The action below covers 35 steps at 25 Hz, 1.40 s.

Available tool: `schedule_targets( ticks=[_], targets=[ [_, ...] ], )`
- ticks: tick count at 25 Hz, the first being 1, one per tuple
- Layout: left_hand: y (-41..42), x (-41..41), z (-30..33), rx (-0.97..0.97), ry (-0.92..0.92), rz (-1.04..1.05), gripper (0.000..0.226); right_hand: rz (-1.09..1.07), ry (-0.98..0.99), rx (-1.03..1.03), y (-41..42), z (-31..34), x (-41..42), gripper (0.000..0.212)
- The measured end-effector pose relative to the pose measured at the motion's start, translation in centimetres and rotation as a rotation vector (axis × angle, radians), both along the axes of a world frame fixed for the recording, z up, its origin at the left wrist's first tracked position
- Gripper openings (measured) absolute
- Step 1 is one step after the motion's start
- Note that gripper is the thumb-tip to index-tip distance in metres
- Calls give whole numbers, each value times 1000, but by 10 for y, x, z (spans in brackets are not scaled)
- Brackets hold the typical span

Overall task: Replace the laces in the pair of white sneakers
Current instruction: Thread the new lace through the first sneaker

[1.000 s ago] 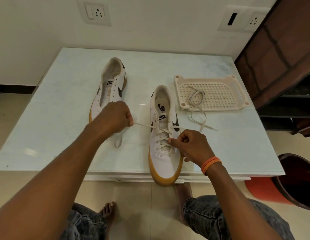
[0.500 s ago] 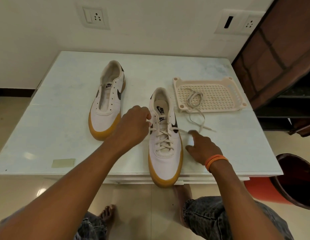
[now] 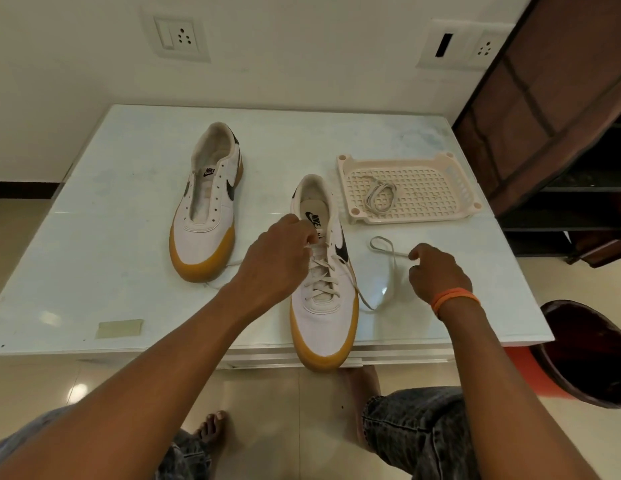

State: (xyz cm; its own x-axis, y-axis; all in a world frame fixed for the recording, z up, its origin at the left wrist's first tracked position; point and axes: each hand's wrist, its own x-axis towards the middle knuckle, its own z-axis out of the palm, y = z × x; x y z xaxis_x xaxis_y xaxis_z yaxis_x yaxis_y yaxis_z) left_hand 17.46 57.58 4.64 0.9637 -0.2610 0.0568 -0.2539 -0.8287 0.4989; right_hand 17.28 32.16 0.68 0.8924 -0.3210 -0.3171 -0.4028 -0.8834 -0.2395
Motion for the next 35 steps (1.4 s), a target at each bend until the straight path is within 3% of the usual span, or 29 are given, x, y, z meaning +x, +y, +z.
schedule_targets(
  ticks=[2, 8, 10, 13, 15, 19, 21, 23, 27, 31, 35],
  targets=[
    [3, 4, 2, -17, -19, 59, 16, 59, 14, -154, -2, -8, 5, 32],
    [9, 6, -1, -27, -5, 95, 15, 77, 46, -131, -2, -25, 9, 24],
    [11, 8, 0, -36, -24, 90, 13, -38, -216, 30, -4, -7, 16, 14],
    [14, 9, 2, -62, -64, 101, 8, -58, -854, 159, -6, 25, 21, 8],
    [14, 9, 2, -76, -79, 104, 9, -24, -992, 278, -3, 37, 20, 17],
    [14, 12, 1, -62, -57, 105, 10, -176, -604, 1093, 9, 46, 18, 20],
    [16, 14, 1, -59, -30, 158, 12, -70, -494, 1235, 12, 47, 15, 19],
    [17, 16, 1, -97, 31, 232, 14, 87, -511, 1173, 23, 44, 13, 18],
    [13, 14, -1, -177, 139, 302, 11, 315, -573, 859, 63, 26, 12, 15],
    [5, 9, 0, -250, 201, 292, 14, 377, -606, 746, 97, 13, 8, 16],
    [4, 9, -1, -268, 198, 311, 18, 432, -645, 337, 99, -3, 6, 26]
  ],
)
